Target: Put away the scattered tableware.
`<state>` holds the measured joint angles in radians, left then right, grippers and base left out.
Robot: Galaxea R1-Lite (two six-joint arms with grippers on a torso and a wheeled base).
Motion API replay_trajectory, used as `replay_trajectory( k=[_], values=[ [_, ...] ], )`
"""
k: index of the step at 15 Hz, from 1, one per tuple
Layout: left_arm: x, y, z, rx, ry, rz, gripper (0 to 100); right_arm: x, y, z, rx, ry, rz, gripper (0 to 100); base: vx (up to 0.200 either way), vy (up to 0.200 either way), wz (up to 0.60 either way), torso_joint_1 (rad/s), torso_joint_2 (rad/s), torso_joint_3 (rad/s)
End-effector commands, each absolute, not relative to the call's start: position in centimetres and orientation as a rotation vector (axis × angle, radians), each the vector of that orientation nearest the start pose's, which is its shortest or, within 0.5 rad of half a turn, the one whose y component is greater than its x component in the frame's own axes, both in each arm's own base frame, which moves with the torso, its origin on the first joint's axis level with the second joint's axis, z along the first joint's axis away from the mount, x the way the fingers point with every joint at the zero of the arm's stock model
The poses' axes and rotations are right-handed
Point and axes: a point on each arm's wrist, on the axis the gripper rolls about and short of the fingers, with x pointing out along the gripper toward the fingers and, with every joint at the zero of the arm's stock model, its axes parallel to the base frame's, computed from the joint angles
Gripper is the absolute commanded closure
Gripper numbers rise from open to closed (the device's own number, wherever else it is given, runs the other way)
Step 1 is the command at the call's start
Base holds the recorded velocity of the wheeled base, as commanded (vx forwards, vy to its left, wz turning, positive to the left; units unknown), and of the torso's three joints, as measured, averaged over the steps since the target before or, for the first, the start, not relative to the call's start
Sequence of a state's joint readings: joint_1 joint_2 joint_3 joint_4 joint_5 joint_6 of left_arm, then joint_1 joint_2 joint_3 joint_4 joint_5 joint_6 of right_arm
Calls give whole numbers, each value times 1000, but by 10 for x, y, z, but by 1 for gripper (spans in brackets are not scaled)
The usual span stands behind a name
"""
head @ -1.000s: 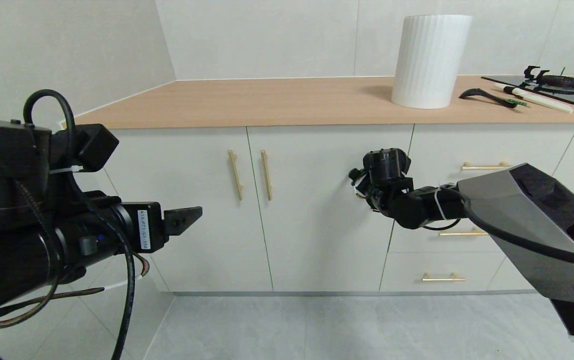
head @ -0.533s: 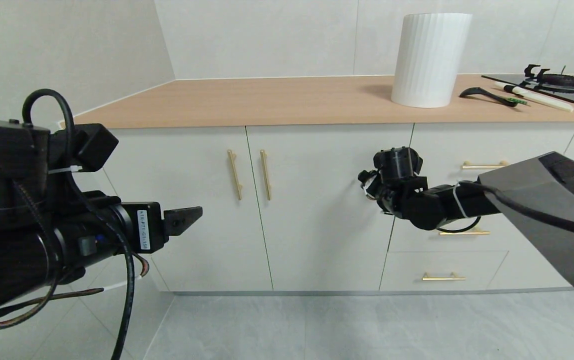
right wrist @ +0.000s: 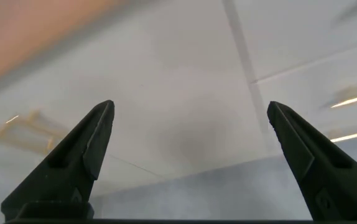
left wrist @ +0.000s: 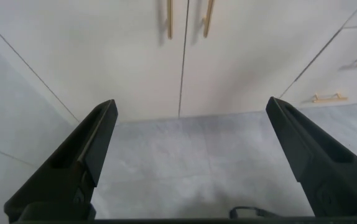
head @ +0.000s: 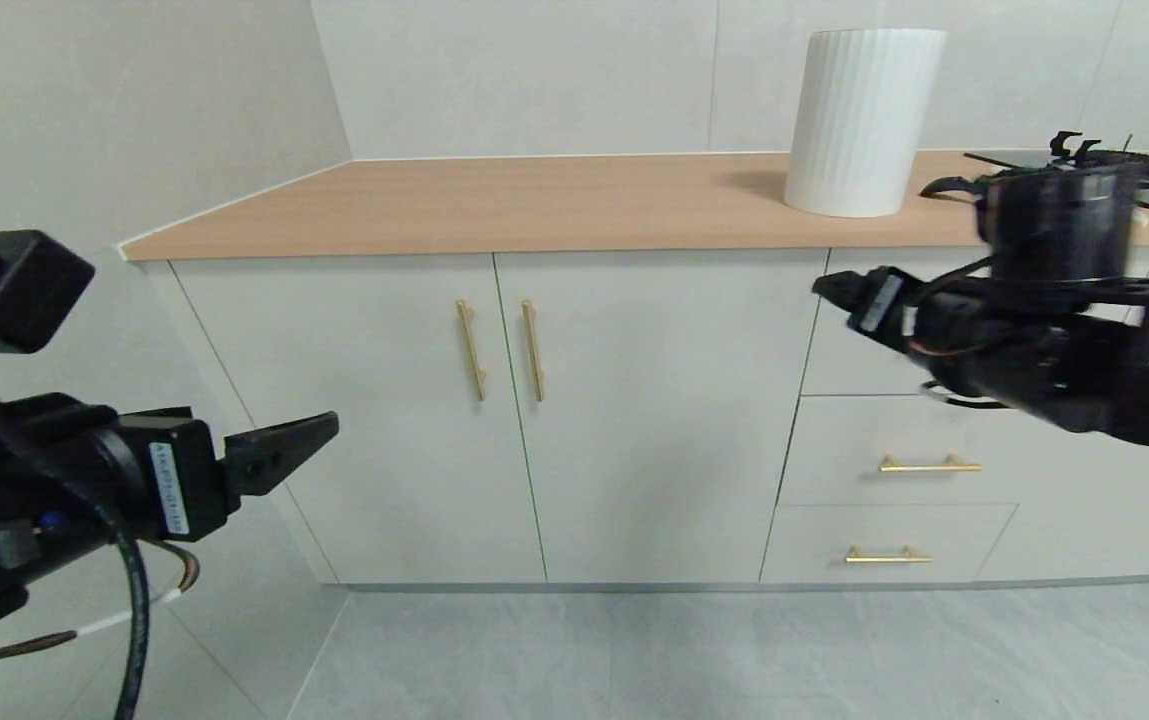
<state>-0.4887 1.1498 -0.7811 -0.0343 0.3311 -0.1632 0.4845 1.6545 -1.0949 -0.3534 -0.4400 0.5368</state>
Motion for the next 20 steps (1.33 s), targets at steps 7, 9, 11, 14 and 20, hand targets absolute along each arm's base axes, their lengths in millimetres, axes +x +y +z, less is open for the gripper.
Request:
replay_trajectory(
  k=[7,9,11,14,20],
  values=[
    [5,6,214,34,30,-36,0,0,-10,235,28,-286,-225,0,0,0,0,0,0,0],
    [-8,10,200,44,8,27,0,-28,-15,215,-36,-301,-282,0,0,0,0,0,0,0],
    [-28,13,177,26,-55,84,0,-58,-15,188,-53,-291,-361,0,0,0,0,0,0,0],
    [-39,11,155,23,-90,163,0,-55,-16,182,-6,-292,-437,0,0,0,0,0,0,0],
    [-37,5,107,43,-46,237,0,-37,-10,116,-60,-188,-473,0,0,0,0,0,0,0]
  ],
)
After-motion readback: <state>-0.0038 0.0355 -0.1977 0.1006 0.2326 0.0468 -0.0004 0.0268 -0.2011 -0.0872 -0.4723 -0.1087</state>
